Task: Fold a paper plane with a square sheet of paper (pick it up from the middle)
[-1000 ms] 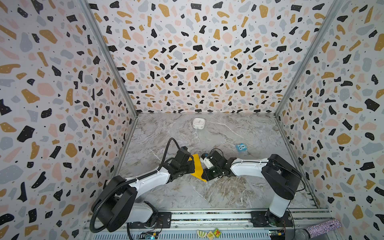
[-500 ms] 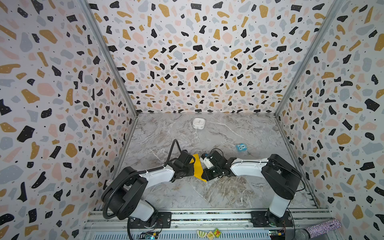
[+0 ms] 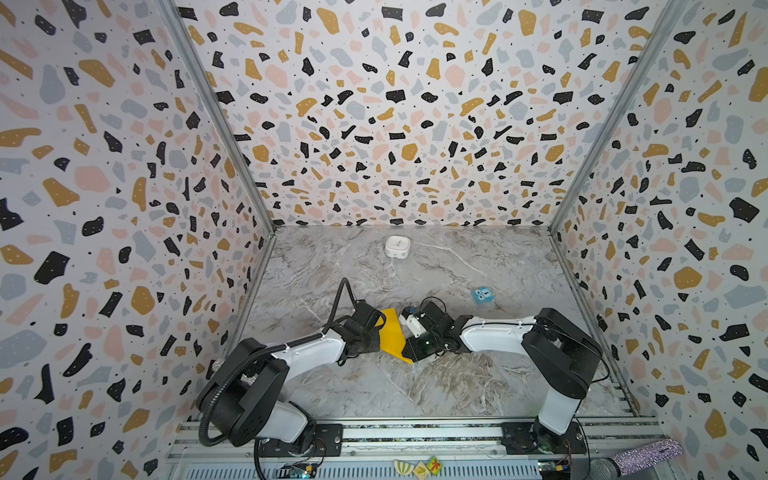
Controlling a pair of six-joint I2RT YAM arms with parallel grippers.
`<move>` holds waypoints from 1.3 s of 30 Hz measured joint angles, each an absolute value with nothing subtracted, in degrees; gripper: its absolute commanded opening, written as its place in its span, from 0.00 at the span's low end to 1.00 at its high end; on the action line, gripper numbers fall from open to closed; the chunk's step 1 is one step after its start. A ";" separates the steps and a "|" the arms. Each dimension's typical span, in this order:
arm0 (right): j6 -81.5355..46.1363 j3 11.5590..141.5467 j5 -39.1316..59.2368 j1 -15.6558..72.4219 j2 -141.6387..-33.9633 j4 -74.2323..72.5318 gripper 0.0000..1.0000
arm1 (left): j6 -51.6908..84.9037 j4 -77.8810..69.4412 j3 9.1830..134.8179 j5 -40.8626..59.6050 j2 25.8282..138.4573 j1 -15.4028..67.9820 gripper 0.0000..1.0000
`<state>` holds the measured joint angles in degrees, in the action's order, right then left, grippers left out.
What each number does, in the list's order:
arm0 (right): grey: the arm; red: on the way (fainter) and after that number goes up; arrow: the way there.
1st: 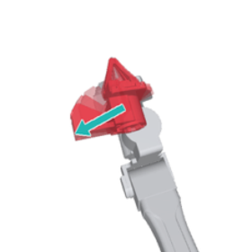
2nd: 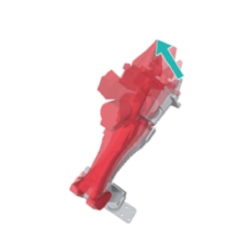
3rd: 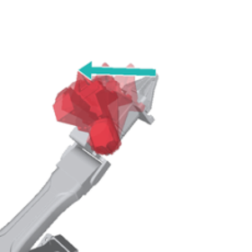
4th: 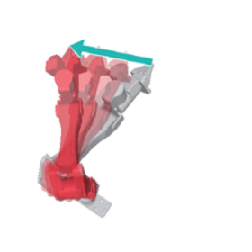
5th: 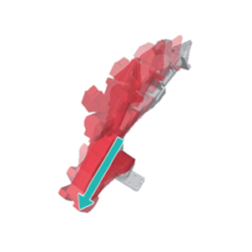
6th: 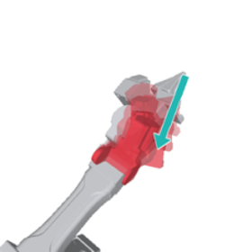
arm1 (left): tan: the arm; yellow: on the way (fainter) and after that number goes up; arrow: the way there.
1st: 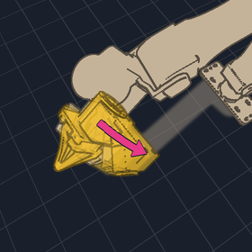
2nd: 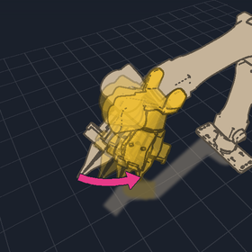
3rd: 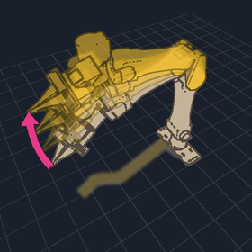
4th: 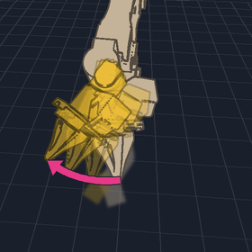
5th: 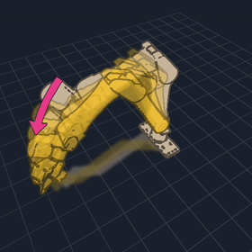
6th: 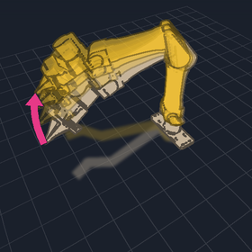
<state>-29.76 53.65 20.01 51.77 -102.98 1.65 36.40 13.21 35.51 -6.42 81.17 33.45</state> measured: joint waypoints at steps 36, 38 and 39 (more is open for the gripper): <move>-24.47 53.65 19.20 49.43 -103.24 -0.82 0.16 | 39.68 1.41 26.68 14.68 65.47 18.70 0.82; -23.83 53.65 19.22 48.58 -103.24 -0.80 0.15 | 39.75 -0.45 25.76 17.02 66.13 18.70 0.82; -23.46 53.63 19.33 47.97 -103.24 -0.82 0.15 | 39.81 -1.28 25.41 18.15 66.59 18.72 0.82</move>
<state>-23.46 53.63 19.33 47.97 -103.24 -0.82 39.81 -1.28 25.41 18.15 66.59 18.72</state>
